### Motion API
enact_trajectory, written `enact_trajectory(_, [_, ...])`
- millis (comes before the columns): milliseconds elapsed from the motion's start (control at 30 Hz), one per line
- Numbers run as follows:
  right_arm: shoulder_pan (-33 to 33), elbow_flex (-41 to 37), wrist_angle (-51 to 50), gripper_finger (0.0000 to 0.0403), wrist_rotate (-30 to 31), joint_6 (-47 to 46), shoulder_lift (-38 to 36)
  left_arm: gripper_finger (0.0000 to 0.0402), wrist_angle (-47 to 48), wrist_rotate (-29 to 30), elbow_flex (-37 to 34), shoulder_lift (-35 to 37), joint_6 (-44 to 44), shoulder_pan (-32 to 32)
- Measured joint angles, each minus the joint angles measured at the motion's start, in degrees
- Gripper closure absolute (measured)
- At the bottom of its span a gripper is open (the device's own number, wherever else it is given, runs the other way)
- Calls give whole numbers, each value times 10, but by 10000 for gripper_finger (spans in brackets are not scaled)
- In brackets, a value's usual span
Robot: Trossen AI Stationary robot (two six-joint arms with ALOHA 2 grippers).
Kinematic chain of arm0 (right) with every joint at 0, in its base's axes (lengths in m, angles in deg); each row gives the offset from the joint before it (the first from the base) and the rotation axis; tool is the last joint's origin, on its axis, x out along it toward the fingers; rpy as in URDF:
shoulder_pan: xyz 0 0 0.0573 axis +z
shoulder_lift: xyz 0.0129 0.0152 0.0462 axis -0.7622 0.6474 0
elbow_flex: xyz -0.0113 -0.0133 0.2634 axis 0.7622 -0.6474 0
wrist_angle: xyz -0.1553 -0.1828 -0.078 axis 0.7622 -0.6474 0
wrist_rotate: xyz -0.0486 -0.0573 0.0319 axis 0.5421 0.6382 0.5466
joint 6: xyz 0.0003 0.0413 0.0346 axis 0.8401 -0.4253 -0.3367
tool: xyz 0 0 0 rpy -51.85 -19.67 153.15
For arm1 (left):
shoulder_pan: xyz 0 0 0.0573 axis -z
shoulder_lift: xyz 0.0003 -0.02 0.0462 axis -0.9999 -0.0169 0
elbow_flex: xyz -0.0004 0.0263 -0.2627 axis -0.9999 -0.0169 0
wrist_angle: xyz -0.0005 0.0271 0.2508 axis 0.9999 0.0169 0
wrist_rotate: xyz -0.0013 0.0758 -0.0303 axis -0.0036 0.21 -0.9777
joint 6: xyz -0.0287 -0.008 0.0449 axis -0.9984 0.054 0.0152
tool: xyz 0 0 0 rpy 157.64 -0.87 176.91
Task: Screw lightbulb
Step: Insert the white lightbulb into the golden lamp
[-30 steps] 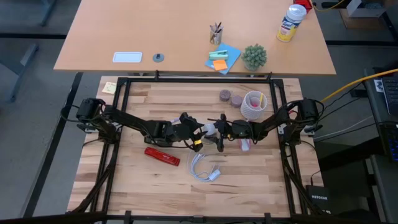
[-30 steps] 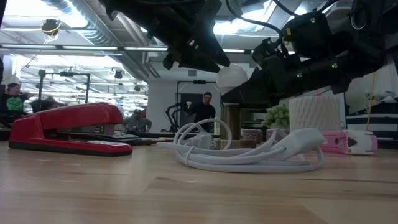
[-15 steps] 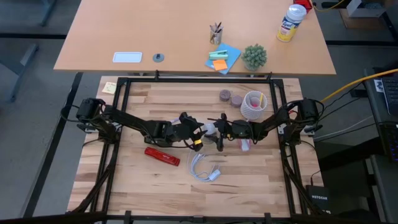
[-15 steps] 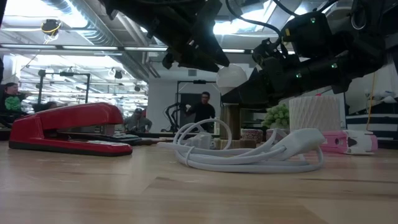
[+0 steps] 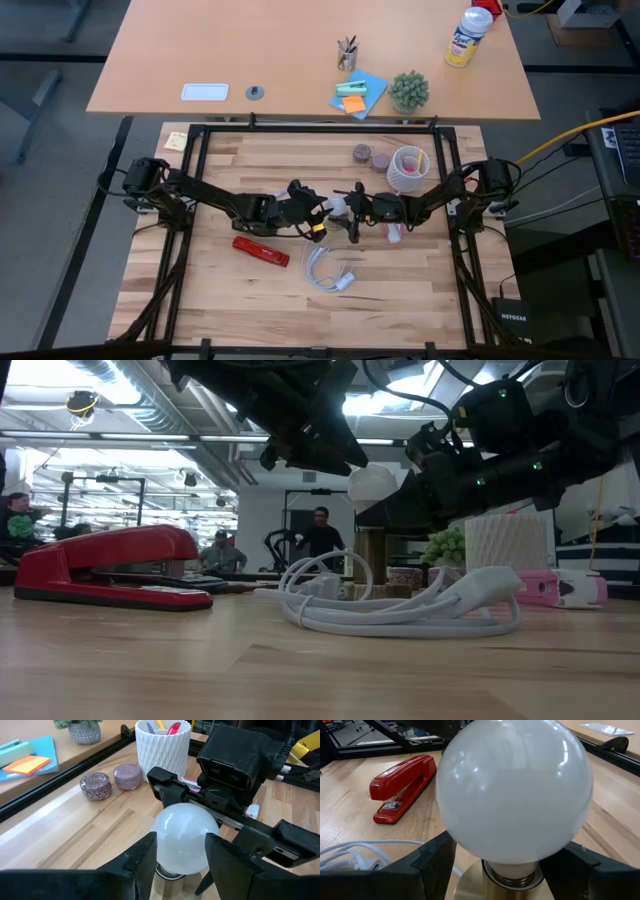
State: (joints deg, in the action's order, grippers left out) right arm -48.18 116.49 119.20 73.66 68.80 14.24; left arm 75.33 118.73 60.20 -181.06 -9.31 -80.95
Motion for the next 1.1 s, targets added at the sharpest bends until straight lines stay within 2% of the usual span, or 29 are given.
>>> enact_trajectory(400, [0,0,-25,139,8,0,-19,243,0,0,0,0,-2,0])
enact_trajectory(700, [0,0,-87,139,51,5,-47,243,-18,0,0,0,0,0])
enact_trajectory(1100, [0,0,-104,139,21,-8,-47,243,-25,0,0,0,5,0])
